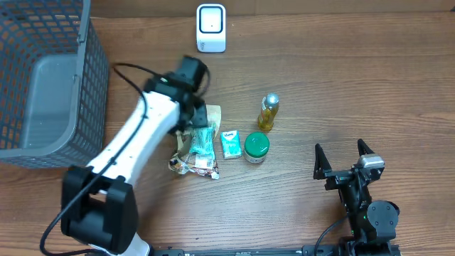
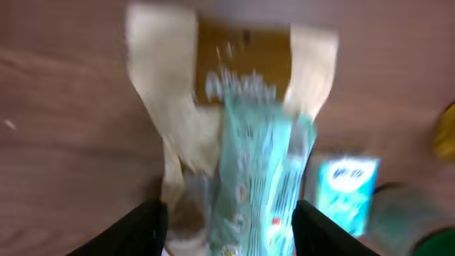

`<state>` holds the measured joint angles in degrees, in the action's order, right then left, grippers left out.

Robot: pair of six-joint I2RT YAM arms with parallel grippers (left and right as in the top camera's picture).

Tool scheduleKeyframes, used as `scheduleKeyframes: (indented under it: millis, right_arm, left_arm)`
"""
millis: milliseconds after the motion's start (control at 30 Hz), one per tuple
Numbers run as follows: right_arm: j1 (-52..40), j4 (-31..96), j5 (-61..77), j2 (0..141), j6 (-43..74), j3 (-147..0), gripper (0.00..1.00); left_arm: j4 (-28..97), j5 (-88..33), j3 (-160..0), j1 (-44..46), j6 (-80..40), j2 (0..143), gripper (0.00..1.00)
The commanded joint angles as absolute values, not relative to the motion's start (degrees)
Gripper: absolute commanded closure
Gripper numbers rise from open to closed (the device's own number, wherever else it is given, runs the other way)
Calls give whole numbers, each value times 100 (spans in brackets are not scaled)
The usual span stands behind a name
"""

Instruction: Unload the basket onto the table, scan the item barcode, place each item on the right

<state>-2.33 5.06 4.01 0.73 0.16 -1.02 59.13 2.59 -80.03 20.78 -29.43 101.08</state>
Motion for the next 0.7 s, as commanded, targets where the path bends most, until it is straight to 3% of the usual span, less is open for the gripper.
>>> scheduleKeyframes:
  millis: [0,133,667]
  right_arm:
    - [-222,471,349,16,-8,-47,0]
    - [-222,471,349,16,-10,-47,0]
    - [-224,471,349,16,-8,-47,0]
  left_arm:
    - [5955,-261,-8746,1428,-2762,10119,39]
    - [5953,-167,-8833,1041,-2762,10119,0]
    - [5955,-108,-8823,742,-2762,10121,0]
